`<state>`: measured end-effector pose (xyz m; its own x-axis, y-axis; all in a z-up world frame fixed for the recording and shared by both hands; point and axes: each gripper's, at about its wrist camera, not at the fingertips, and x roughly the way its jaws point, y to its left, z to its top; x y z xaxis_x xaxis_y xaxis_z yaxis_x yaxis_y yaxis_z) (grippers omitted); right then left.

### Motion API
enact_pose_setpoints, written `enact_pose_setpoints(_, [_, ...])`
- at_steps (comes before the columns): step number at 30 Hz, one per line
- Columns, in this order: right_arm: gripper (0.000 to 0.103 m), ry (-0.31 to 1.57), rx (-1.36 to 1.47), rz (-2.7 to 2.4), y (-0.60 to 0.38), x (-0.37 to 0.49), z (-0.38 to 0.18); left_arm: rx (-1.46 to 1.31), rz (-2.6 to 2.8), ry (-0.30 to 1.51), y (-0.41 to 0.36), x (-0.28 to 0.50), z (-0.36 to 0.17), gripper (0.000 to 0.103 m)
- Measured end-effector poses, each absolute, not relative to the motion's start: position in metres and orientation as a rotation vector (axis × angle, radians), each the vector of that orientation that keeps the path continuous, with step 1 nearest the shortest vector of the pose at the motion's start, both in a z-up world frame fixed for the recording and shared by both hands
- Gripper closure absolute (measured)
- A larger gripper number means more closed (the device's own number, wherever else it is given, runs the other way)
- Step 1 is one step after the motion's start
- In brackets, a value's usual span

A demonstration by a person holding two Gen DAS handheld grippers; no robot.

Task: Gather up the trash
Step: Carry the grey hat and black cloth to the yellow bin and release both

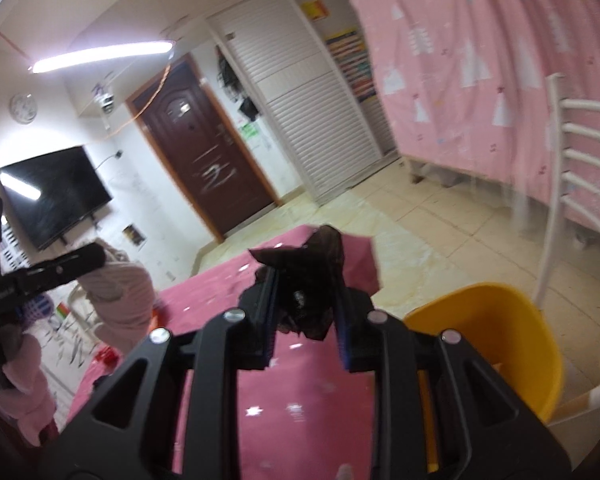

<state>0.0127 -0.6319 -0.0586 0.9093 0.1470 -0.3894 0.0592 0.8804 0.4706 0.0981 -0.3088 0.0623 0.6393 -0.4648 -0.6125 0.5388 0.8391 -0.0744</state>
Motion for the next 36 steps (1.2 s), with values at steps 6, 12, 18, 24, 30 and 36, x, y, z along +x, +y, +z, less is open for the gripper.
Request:
enact_pose_setpoints(6, [0.08,0.389,0.516,-0.02,-0.668,0.001,-0.058,0.075,-0.664,0.69,-0.364,0.101,0.059,0.06])
enact_pose_setpoints(12, [0.08,0.378,0.564,-0.047,-0.698,0.001,-0.065,0.104,-0.696,0.732,-0.422,0.102,0.039,0.06])
enact_pose_setpoints(18, [0.08,0.345,0.604,-0.094,-0.729,-0.006,-0.067,0.114,-0.713,0.766,-0.459,0.105,0.023,0.043])
enact_pose_setpoints(24, [0.08,0.378,0.626,-0.103,-0.741,-0.001,-0.08,0.14,-0.705,0.758,-0.471,0.101,0.02,0.034])
enact_pose_setpoints(30, [0.034,0.437,0.607,-0.108,-0.732,0.011,-0.093,0.124,-0.691,0.761,-0.45,0.098,0.025,0.034])
enact_pose_setpoints(36, [0.034,0.451,0.574,-0.08,-0.714,0.014,-0.091,0.077,-0.669,0.75,-0.412,0.098,0.034,0.034])
